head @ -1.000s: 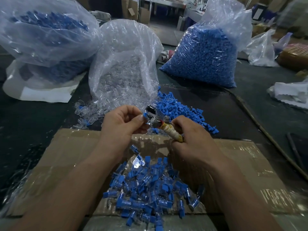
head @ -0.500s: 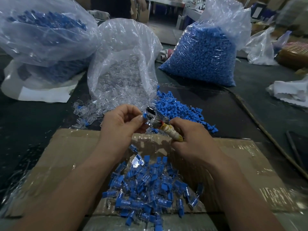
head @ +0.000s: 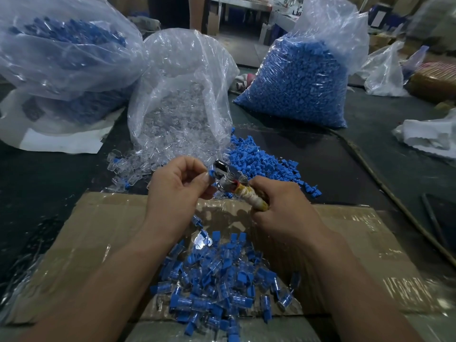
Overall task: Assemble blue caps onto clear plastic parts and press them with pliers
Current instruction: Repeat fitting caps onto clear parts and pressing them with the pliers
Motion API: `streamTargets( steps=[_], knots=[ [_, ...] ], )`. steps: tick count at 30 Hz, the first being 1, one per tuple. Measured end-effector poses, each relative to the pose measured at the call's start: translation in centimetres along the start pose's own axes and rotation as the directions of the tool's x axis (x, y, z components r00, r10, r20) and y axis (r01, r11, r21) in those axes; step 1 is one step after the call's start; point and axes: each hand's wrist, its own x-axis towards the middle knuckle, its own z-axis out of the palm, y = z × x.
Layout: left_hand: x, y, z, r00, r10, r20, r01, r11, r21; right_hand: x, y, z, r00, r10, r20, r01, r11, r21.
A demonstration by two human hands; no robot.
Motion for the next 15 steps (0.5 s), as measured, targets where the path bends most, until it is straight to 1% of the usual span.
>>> streamTargets(
  steps=[10, 15],
  knots=[
    [-0.03, 0.1, -0.08, 1.0, -0.011, -0.013, 0.011, 1.0, 0.006, 0.06, -0.08, 0.08, 1.0, -0.002, -0.002, 0.002, 0.999, -0.039],
    [0.0, 0.35, -0.18, 1.0, -0.016, -0.019, 0.016, 1.0, 0.008, 0.08, -0.21, 0.29, 1.0, -0.012, -0.026, 0.011, 0.999, -0.052]
  ],
)
